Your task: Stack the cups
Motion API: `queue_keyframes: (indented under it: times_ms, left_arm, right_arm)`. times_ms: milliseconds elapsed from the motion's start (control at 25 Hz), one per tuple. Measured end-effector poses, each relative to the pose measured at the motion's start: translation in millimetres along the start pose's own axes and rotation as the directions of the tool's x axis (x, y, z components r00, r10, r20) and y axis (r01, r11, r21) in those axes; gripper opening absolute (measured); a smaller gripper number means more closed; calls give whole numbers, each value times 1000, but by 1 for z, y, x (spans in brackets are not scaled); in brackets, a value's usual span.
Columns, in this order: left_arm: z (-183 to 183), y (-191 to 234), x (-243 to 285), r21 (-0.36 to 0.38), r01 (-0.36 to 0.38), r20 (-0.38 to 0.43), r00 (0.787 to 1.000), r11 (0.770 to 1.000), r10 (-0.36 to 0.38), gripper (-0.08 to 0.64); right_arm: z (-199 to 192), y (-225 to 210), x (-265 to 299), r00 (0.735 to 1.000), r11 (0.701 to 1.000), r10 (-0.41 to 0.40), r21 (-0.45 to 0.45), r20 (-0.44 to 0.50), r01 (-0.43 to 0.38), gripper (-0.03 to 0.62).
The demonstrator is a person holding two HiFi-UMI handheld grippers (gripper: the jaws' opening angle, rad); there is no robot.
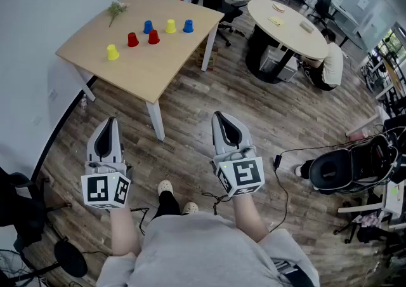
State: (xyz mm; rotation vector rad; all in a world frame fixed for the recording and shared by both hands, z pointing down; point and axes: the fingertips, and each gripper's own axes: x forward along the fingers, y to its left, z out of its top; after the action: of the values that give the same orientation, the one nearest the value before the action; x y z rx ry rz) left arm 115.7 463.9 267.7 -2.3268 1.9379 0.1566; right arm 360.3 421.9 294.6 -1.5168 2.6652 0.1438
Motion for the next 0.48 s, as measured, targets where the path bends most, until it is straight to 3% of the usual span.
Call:
queue_keyframes:
  times_ms: [480]
  left_arm:
    - [-4, 23, 22, -11, 4, -3, 1000, 1000, -4, 8]
  right_arm:
    - [-3, 5, 33, 1000, 1000, -1, -7, -8, 1, 11]
